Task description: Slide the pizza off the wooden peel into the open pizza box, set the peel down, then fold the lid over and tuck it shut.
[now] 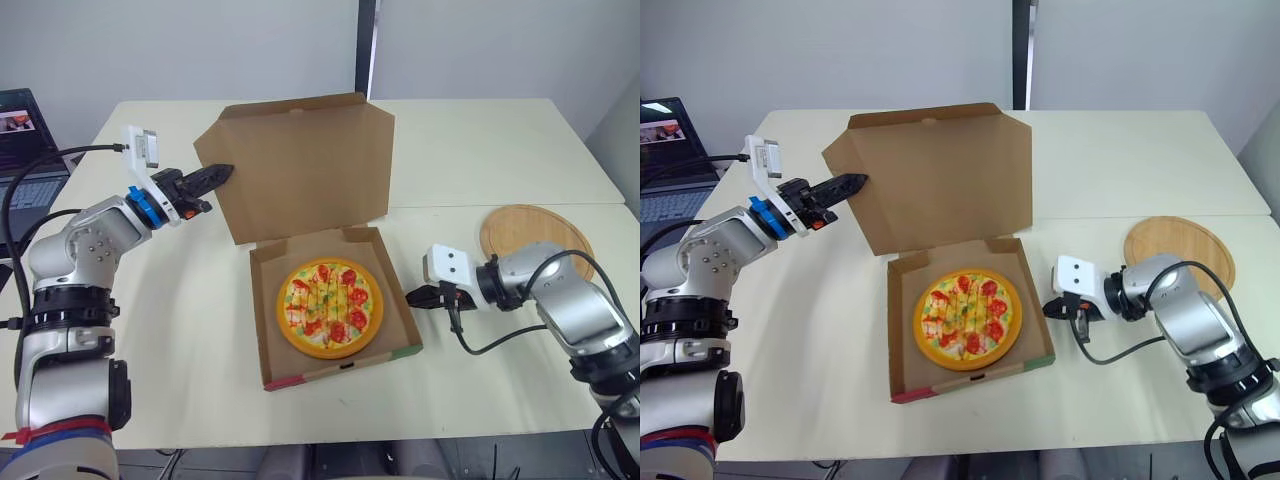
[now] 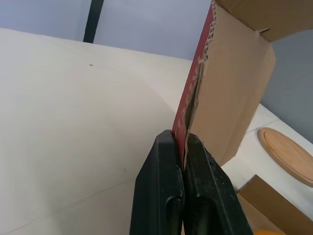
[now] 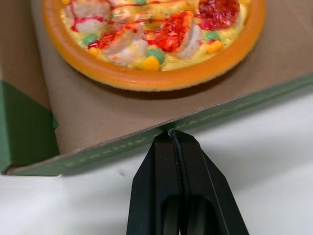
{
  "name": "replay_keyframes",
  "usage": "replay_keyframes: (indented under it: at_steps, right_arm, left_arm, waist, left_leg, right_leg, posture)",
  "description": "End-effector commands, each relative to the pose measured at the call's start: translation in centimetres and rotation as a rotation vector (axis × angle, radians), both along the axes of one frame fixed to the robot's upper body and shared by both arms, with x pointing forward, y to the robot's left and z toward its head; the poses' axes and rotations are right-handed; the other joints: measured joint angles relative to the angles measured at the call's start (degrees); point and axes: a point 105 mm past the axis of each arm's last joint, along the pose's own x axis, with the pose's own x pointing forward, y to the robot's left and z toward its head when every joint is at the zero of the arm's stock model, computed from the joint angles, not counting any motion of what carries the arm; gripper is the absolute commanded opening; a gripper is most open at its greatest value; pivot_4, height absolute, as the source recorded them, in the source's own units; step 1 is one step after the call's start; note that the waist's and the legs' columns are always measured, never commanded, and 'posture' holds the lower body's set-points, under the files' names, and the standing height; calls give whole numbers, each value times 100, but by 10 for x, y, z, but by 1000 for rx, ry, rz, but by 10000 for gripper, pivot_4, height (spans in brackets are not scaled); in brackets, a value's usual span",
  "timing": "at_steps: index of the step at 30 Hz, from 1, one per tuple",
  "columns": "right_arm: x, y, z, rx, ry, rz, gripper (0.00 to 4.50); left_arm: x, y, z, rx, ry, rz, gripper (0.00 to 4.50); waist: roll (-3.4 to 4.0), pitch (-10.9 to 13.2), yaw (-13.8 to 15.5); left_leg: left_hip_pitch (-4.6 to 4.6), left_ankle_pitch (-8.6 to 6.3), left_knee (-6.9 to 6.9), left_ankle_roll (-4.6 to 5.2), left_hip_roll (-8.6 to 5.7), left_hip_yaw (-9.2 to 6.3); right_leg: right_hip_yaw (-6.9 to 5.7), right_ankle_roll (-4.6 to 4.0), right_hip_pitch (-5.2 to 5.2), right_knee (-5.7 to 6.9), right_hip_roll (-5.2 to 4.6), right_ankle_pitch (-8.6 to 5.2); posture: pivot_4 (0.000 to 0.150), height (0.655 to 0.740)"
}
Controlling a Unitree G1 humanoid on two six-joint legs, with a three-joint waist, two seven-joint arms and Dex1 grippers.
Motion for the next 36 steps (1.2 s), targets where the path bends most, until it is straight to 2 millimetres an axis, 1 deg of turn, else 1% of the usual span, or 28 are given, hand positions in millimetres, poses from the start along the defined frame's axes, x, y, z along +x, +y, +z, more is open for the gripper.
replay_keyframes:
  at_steps: [1,7,10,13,16,19,20,23,24,26,29,31,36]
  right_arm:
    - [-17,20,7,76,-5,24,316]
    - [-28,35,6,145,16,-15,316]
    - [-28,39,8,171,14,-39,316]
    - [-25,38,8,176,13,-71,316]
    - [-20,34,12,196,-2,-115,316]
    - [-7,21,21,202,-71,-168,5739]
    - [0,15,26,213,-100,-202,8569]
    - [20,0,42,260,-170,-297,19386]
    - [26,-3,47,277,-186,-322,22231]
    - [42,-10,58,314,-240,-399,29491]
    - [63,-13,73,382,-298,-499,39377]
    - [73,-11,82,430,-310,-538,39377]
    - [90,4,104,540,-316,-582,39377]
  left_arm:
    - [3,-9,0,41,-14,-45,0]
    - [6,-15,4,74,-40,-75,0]
    - [7,-14,5,91,-51,-75,0]
    - [7,-14,5,104,-58,-80,0]
    - [6,-13,5,121,-65,-84,0]
    - [4,-8,7,122,-74,-69,0]
    - [2,-6,8,123,-78,-61,0]
    - [0,2,11,123,-91,-32,0]
    - [-1,4,12,125,-95,-24,0]
    - [-3,9,13,122,-100,-4,0]
    - [-4,11,12,120,-104,10,0]
    - [-4,11,12,119,-106,12,0]
    - [-5,9,12,115,-110,14,0]
  waist:
    - [0,0,2]
    - [0,0,-3]
    - [-1,0,-1]
    - [0,0,-1]
    - [-1,0,-2]
    - [-1,0,-2]
    - [-1,0,-3]
    - [-1,0,-11]
    - [-1,0,-21]
    - [-1,0,-34]
    - [-1,0,-46]
    - [0,0,-45]
    - [0,-1,-46]
  left_leg:
    - [-1,0,1,0,0,-2]
    - [-4,0,25,0,-1,0]
    - [-17,0,56,0,-2,-6]
    - [-22,0,73,0,-7,-5]
    - [-19,1,76,-1,-5,-6]
    - [-19,2,79,-1,-6,-7]
    - [-19,2,80,-1,-6,-6]
    - [-19,2,80,-1,-7,-4]
    - [-19,2,80,-1,-6,-4]
    - [-20,2,79,-1,-5,-3]
    - [-18,2,79,-2,-2,0]
    - [-19,2,78,-3,-2,0]
    - [-26,3,79,-3,-4,2]
  right_leg:
    - [-2,0,0,1,0,0]
    - [1,1,0,18,0,6]
    - [-2,1,-4,41,2,6]
    - [2,1,-10,68,1,5]
    - [2,1,-10,78,2,5]
    - [2,1,-9,81,2,5]
    - [2,1,-9,80,2,5]
    - [5,1,-10,80,2,6]
    - [5,1,-11,81,2,6]
    - [5,0,-14,83,2,6]
    - [8,-2,-18,86,4,7]
    - [10,-5,-21,89,4,9]
    - [12,-8,-30,89,3,11]
  posture:
    - [1500,7400]
    - [1500,7400]
    - [1500,7400]
    - [1500,7400]
    - [1500,7400]
    - [1500,7400]
    - [1500,7400]
    - [1500,7400]
    - [1500,7400]
    - [1500,7400]
    - [1500,7400]
    - [1500,7400]
    - [1500,7400]
